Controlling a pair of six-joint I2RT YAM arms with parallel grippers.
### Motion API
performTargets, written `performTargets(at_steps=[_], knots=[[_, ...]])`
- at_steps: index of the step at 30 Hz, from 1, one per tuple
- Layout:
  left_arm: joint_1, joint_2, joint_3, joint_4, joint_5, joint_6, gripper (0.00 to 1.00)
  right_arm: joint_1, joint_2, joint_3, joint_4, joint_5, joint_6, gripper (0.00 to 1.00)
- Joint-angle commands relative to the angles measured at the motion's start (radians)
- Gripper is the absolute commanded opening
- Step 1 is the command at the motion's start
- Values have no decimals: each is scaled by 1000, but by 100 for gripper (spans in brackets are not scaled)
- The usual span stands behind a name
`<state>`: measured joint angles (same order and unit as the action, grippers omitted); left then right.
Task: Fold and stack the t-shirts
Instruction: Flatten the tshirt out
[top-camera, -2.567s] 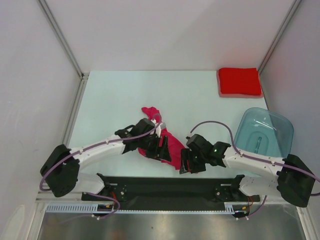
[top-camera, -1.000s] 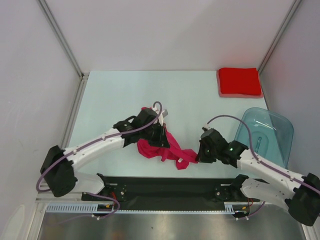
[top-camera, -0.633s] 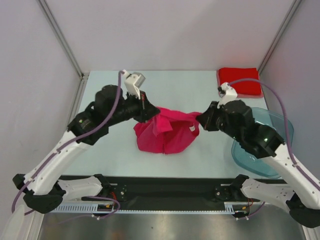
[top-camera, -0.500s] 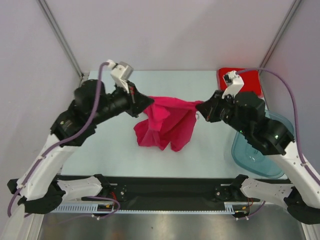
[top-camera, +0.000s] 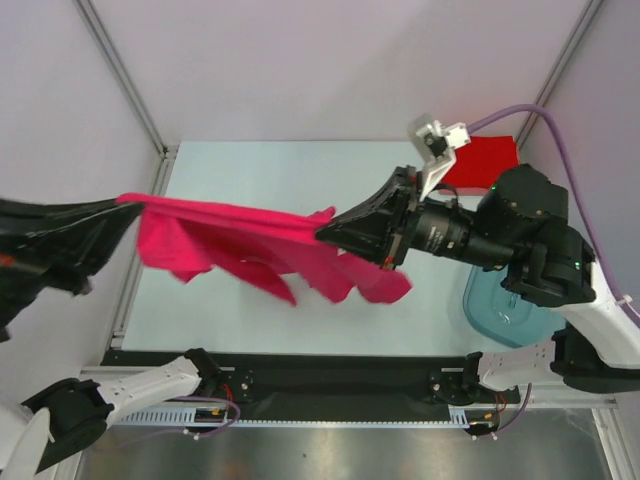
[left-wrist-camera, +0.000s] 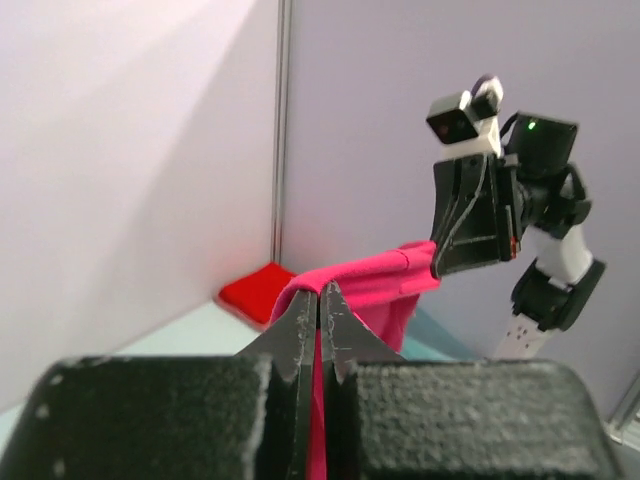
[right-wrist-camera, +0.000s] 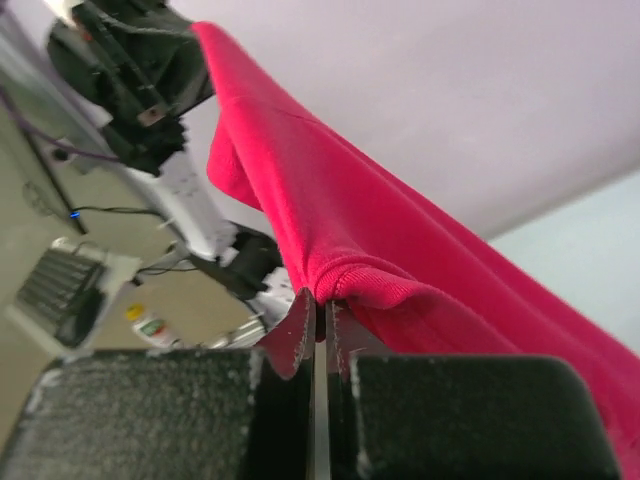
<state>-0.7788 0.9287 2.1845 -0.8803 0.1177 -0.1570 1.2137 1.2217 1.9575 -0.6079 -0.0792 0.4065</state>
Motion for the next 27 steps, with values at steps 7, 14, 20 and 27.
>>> performTargets(at_steps=[7,14,20,27], knots=[[3,7,150,128,-115,96,0,167,197,273,-6,63,-55,0],[4,117,-184,285,-288,253,0,-158,41,-19,-20,119,37,0],[318,359,-472,532,-46,105,0,-596,-67,-458,72,-66,118,0],[435,911,-261,646,100,94,0,-919,77,-720,276,-180,89,0]])
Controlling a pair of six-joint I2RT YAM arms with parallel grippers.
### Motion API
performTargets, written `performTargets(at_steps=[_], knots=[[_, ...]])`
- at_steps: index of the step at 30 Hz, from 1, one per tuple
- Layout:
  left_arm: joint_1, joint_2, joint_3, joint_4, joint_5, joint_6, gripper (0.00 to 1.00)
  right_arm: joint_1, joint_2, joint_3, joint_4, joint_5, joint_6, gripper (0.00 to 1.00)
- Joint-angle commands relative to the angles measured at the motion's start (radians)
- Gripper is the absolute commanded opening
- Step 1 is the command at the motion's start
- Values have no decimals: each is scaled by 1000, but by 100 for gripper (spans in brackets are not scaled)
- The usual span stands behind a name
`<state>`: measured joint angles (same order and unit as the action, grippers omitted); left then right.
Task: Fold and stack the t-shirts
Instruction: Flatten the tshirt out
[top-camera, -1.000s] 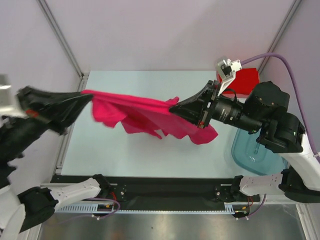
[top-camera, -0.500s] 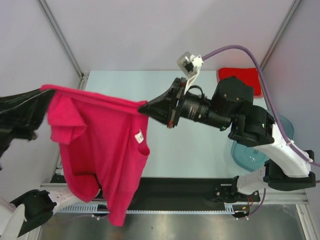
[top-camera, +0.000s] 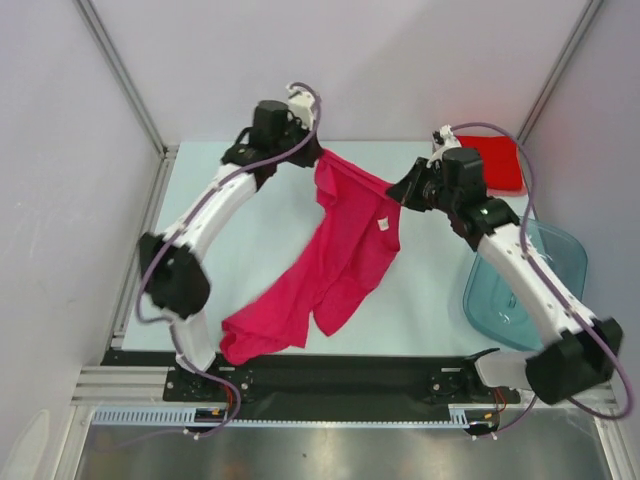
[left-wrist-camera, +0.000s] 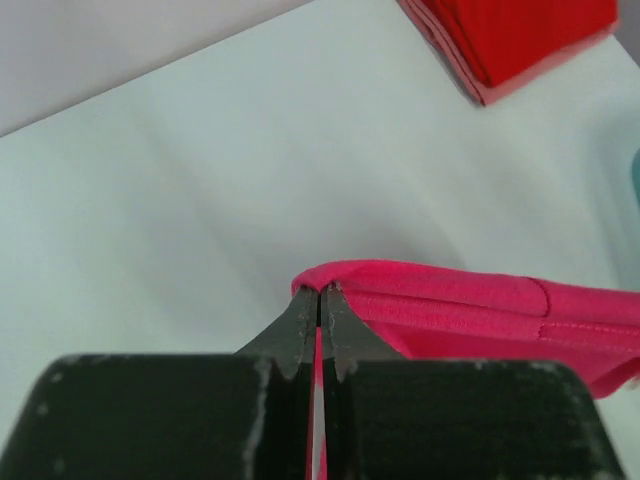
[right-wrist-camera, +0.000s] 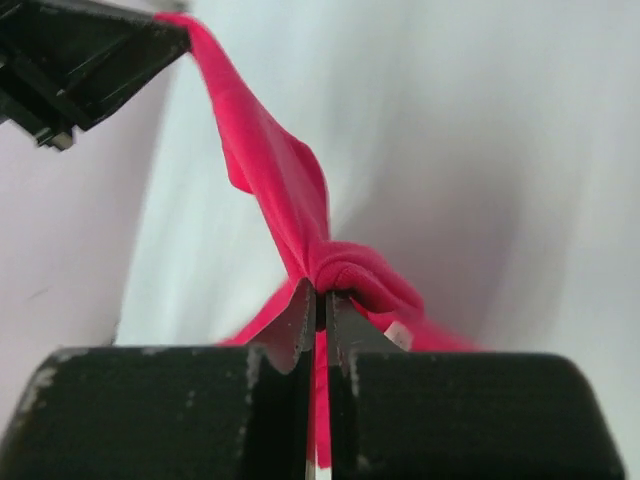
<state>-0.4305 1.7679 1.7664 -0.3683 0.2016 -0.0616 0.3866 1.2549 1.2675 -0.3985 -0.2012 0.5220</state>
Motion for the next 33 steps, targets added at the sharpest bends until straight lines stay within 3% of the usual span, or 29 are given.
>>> performTargets(at_steps=[1,4,7,8,9,10,13,15,18,19,21,22,24,26,27,30,33], knots=[[93,203,292,118,22,-1,0,-109,120,-19,82,-56,-52,0],[116,452,578,74,30,-20,0,-178,292,56,96,-58,-103,0],[138,561,712,123,-4,-60,0,-233,434,207,32,-35,-135,0],[153,579,708,149,-16,-93,7,-244,534,266,-3,-38,-145,0],[157,585,703,170,-36,-109,26,-255,595,391,-51,-40,-154,3],[160,587,700,158,-98,-118,58,-265,644,470,-168,-34,-168,10],[159,552,655,56,-184,-98,69,-249,771,674,-378,34,-221,36],[153,478,596,-57,-235,-93,74,-232,749,675,-424,129,-234,48],[134,305,397,-162,-292,-103,67,-198,611,540,-447,154,-211,58],[124,248,232,-165,-289,-98,66,-187,566,485,-426,143,-203,61],[69,121,51,-141,-288,-77,66,-129,474,296,-407,93,-186,62],[18,13,-110,-139,-289,-76,66,-105,393,227,-393,76,-175,62],[-39,-94,-250,-176,-313,-95,68,-14,301,45,-373,28,-128,62],[-172,-265,-497,-201,-337,-189,69,81,134,-140,-292,-39,-53,63],[-172,-266,-498,-199,-344,-190,69,116,133,-193,-292,-53,-28,63],[-310,-393,-682,-213,-405,-294,67,239,-4,-382,-162,-76,74,62],[-385,-436,-801,-207,-381,-401,62,340,-64,-521,-33,-113,173,62]])
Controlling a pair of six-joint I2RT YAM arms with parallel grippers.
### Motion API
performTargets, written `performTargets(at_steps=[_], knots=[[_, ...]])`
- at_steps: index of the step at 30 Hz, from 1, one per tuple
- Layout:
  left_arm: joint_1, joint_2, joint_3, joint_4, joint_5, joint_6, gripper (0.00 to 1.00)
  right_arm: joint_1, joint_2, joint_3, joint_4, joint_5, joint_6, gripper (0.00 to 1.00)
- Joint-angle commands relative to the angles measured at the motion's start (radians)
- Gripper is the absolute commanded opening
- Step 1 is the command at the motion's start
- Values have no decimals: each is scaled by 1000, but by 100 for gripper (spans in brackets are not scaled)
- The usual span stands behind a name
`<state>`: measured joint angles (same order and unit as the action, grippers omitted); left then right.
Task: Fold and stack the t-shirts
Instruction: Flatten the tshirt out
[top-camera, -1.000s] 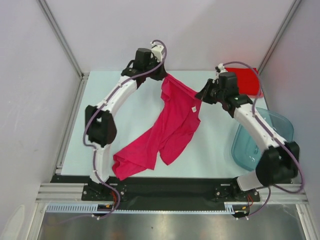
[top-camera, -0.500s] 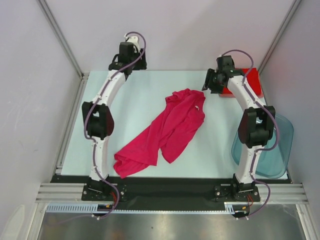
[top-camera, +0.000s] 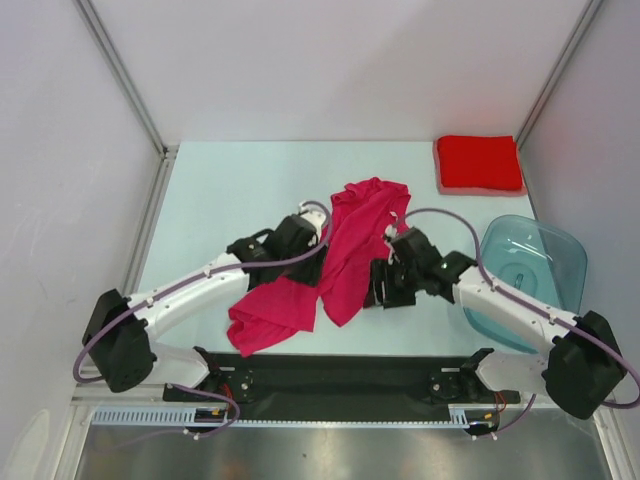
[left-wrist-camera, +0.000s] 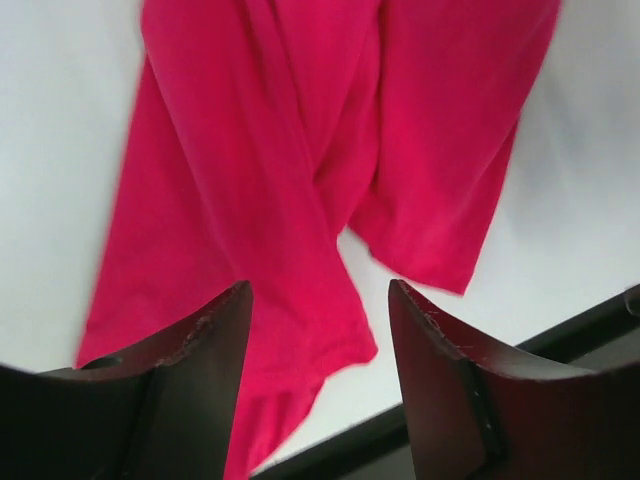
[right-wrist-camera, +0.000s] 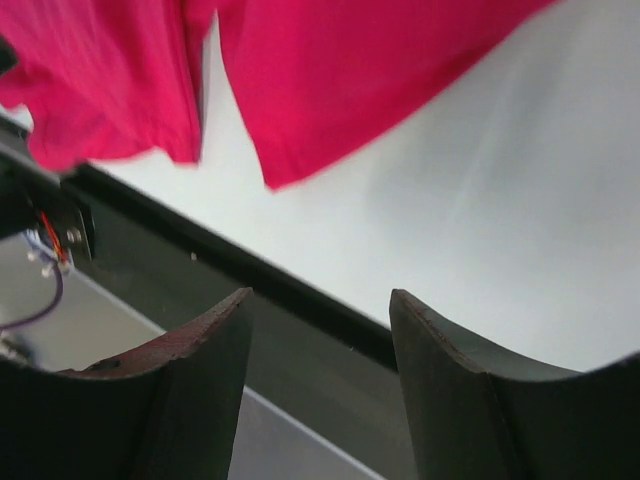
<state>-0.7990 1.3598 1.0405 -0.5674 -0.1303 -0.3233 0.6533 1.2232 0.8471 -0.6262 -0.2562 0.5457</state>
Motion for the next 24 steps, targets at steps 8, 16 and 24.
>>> performTargets(at_steps=[8,16,24], knots=[[-68,39,-160,43,20,-218,58,146,12,-224,410,-78,344,61],[-101,174,-140,69,35,-270,51,147,110,-272,542,-44,519,47],[-109,271,-129,69,44,-286,50,152,190,-298,660,-58,666,40]])
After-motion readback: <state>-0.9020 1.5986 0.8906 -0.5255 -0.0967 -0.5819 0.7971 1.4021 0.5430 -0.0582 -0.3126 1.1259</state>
